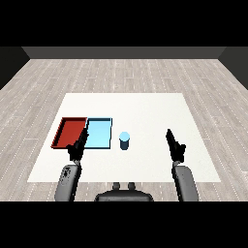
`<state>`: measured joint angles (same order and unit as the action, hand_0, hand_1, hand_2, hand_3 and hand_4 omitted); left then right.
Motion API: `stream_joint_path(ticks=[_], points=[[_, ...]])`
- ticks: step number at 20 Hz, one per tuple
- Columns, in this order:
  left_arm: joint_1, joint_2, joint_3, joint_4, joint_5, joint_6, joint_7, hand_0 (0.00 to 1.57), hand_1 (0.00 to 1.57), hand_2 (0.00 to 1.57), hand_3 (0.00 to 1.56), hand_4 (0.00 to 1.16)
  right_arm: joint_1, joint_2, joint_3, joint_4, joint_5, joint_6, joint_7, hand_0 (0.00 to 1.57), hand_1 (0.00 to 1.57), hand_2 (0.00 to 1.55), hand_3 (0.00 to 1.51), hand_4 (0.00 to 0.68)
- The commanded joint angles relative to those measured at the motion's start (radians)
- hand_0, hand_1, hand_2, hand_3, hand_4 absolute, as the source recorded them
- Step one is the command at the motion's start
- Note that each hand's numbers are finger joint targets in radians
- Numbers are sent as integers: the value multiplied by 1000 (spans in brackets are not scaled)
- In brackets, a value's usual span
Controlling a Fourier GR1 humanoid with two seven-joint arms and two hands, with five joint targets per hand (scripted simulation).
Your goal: Pick the blue can and put it in the blue box
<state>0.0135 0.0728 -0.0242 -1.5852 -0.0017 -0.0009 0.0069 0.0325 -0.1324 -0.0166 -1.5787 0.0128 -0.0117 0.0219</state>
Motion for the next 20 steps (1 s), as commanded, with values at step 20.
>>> stream_joint_path(ticks=[20], points=[[-9, -26, 44, 19, 12, -51, -396, 0, 0, 0, 0, 0, 196, 82, 82, -227, -195, 213, -212, 0, 0, 0, 0, 0]])
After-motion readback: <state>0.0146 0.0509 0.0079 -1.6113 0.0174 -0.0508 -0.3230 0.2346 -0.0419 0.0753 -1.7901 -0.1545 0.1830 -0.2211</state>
